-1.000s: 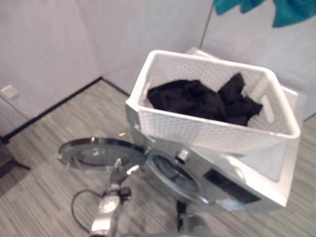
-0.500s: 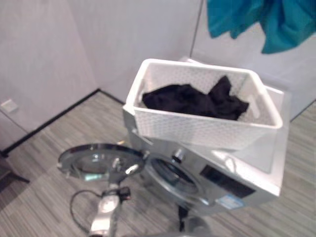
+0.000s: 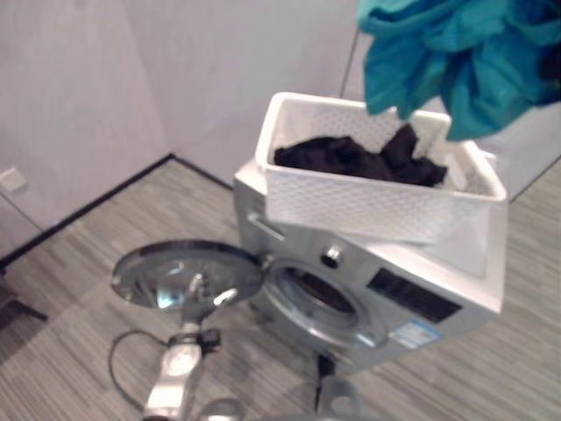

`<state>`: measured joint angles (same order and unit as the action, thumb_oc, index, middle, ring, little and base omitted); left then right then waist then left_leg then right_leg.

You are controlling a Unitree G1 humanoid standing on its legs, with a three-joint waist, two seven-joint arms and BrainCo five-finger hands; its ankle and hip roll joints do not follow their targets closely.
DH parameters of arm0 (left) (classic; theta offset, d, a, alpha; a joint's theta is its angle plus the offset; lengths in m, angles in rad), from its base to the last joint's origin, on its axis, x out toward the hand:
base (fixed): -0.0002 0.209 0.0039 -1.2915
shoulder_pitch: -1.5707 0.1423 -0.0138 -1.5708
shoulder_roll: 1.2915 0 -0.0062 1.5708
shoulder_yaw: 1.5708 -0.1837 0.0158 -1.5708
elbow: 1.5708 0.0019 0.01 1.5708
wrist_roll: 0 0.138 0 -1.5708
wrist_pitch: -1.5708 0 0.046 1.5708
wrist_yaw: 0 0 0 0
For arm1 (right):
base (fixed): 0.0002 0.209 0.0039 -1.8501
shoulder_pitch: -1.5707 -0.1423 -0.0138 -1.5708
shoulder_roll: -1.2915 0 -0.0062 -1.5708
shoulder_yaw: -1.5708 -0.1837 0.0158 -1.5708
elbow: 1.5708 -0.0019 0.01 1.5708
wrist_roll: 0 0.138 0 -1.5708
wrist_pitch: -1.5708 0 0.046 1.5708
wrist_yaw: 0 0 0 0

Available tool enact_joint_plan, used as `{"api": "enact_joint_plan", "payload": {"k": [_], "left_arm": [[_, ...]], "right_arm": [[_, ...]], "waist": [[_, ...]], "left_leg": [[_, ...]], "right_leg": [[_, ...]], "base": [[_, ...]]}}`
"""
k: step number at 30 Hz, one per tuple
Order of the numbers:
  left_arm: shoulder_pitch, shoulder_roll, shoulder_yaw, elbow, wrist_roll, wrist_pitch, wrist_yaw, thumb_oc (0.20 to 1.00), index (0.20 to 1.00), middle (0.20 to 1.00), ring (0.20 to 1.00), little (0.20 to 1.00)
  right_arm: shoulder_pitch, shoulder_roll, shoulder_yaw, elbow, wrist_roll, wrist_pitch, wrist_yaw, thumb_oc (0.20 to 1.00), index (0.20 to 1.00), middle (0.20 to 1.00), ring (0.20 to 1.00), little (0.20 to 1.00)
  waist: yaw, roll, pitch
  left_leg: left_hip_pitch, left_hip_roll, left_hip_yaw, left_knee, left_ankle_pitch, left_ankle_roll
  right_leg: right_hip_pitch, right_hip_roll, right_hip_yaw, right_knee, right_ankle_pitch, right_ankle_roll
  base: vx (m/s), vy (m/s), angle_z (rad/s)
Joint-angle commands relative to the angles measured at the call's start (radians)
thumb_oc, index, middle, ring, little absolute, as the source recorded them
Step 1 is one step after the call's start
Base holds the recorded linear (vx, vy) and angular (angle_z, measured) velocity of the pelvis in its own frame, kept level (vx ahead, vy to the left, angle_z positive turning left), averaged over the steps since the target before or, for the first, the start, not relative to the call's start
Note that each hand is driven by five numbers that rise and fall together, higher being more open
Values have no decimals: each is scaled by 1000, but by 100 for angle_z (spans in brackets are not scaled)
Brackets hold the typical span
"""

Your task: Grab the laundry basket,head to the washer,open it,put in the laundry and shut it.

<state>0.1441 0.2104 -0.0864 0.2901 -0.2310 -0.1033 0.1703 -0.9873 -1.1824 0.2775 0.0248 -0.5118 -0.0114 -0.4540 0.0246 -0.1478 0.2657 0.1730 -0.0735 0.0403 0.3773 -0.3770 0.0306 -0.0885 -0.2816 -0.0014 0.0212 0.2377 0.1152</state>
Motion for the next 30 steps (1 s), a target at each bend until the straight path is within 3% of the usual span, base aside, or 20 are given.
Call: {"api": "enact_joint_plan", "payload": {"k": [1,4,6,9,11,15,19,24,30], "left_arm": [[5,-38,19,-101,29,-56,1,1000,1000,1000,1000,1000],[28,-45,42,-105,23,-50,3,1000,1000,1000,1000,1000],[53,-50,60,-119,18,-45,7,1000,1000,1000,1000,1000],[64,-55,64,-112,14,-44,17,1000,1000,1000,1000,1000],[81,-70,74,-109,4,-48,22,1000,1000,1000,1000,1000],[83,-85,86,-116,-1,-56,29,1000,1000,1000,1000,1000],[82,-109,91,-99,9,-67,44,1000,1000,1000,1000,1000],[62,-134,68,-87,7,-64,25,1000,1000,1000,1000,1000],[51,-134,57,-79,6,-64,21,1000,1000,1000,1000,1000]], "right_arm": [[-154,-70,4,-31,-12,22,21,200,200,200,200,200],[-174,-64,36,-53,-11,12,37,200,200,200,200,200],[-206,-51,72,-54,-20,9,45,200,200,200,200,200],[-243,-24,101,-38,-31,7,44,200,200,200,200,200],[-280,5,120,-13,-37,5,37,200,200,200,200,200],[-289,28,113,-5,-48,9,34,200,200,200,200,200],[-290,55,107,-10,-51,2,43,200,200,200,200,200],[-228,46,43,-22,-39,-4,30,200,200,200,200,200],[-186,49,-16,-64,-50,-10,17,200,200,200,200,200]], "waist": [[42,134,31],[42,158,15],[67,172,-20],[96,172,-45],[148,154,-78],[187,142,-93],[212,129,-101],[189,141,-88],[177,147,-81]], "left_leg": [[-4,91,-11,-170,117,-3],[-15,110,17,-244,181,-6],[-41,130,51,-300,232,-13],[-68,134,73,-325,264,-18],[-108,135,112,-349,301,-35],[-132,143,135,-360,321,-50],[-143,188,181,-353,337,-87],[-138,232,195,-370,380,-124],[-120,250,200,-394,402,-142]], "right_leg": [[35,-111,-190,35,-24,3],[54,-72,-225,172,-105,2],[120,-51,-282,269,-200,2],[187,-40,-308,323,-249,2],[278,-37,-324,293,-233,6],[322,-31,-338,208,-234,9],[393,-16,-399,33,-244,9],[424,43,-433,-48,-282,1],[459,74,-448,-103,-286,-4]], "base": [[-168,94,-1],[-190,59,-46],[-177,16,-146],[-105,-59,-115],[-137,-158,-50],[-82,-153,-81],[-34,-243,-40],[-29,-179,0],[-21,-82,7]]}}
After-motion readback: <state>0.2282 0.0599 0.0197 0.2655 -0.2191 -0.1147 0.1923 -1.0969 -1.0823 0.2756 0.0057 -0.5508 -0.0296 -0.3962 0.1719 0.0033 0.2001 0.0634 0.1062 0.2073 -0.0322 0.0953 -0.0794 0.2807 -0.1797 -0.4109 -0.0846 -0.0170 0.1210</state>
